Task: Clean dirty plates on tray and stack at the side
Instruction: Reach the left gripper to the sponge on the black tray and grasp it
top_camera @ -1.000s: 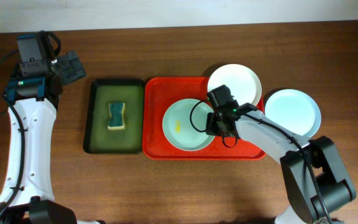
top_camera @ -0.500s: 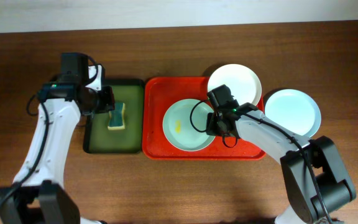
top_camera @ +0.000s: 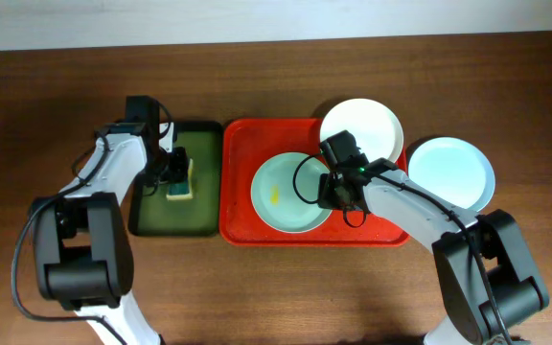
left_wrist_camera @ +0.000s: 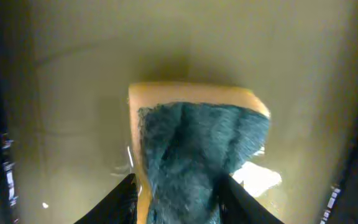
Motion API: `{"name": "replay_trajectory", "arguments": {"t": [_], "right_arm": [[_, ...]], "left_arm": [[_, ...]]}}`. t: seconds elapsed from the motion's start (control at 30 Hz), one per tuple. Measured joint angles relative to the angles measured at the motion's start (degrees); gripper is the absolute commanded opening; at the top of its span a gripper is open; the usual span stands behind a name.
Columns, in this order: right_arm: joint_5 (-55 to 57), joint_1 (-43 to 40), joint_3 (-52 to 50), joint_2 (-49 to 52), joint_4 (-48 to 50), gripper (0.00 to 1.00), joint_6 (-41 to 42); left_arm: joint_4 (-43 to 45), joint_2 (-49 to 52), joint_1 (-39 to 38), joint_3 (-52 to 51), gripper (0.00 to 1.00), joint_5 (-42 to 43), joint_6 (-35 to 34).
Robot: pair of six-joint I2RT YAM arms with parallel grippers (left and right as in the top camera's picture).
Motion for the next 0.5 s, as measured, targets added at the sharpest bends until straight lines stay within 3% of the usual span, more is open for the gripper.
{"name": "replay_trajectory", "arguments": {"t": [0.2,0.27,0.5], "right_arm": [[0.0,0.0,0.0,0.0,0.0,0.04,0.0],[0.0,0.0,0.0,0.0,0.0,0.04,0.0],[0.0,0.0,0.0,0.0,0.0,0.04,0.0]], "left_arm": [[0.9,1.9,-0.2,0.0,0.38,-0.2,0.0],[1.7,1.9,-0.2,0.0,0.5,-0.2,0.0],[-2.0,0.6,-0.3,2.9,0.46,-1.0,0.2]]}}
